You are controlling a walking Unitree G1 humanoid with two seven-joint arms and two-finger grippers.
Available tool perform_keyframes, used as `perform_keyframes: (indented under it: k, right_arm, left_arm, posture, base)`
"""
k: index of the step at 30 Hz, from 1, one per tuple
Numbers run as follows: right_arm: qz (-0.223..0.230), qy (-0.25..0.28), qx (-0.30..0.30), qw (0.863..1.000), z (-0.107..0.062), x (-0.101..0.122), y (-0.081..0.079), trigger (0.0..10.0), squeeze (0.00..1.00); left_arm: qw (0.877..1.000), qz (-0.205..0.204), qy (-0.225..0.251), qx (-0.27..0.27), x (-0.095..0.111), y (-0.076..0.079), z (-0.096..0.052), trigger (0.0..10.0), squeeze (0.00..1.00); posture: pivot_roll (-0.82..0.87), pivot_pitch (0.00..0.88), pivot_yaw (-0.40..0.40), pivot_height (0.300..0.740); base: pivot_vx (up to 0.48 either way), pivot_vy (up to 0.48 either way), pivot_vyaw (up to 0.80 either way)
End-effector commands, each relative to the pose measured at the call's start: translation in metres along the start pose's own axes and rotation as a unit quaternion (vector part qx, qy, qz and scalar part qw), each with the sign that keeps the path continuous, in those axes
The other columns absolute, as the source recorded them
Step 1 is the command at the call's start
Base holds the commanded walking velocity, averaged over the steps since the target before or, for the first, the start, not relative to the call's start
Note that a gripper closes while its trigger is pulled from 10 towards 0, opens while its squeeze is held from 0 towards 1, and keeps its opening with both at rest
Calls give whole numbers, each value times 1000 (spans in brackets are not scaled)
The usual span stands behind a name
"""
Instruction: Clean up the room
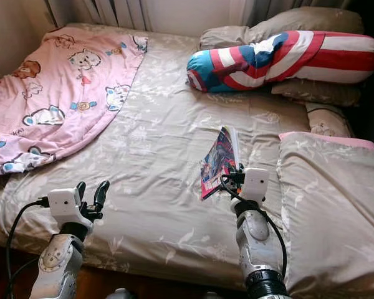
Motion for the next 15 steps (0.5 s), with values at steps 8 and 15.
perform_keyframes:
  k: [8,15]
  right_arm:
    - [-1,13,3,1000,3,5,-2,10000,0]
    - [2,14,-1,1000,3,4,-2,10000,0]
  left_arm:
    - [1000,2,-7,2,0,-2,-3,10000,0]
    - [1000,4,-8,3,0,-4,-3,10000,0]
  posture:
    - [54,179,-41,657]
    - [61,189,-36,657]
  base:
    - [0,0,0]
    - [0,0,0]
Point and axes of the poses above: a point about 5 cm out from each wrist's last joint towards the gripper, its own z axis pointing out of the wrist towards the gripper, its own x axis along the axis of the wrist's last joint, y = z × x, the point moved 2 cm from there along z, pointing out of the wrist towards the gripper, and after that the axes turned 3 degrees about z, right-handed, at the moved point
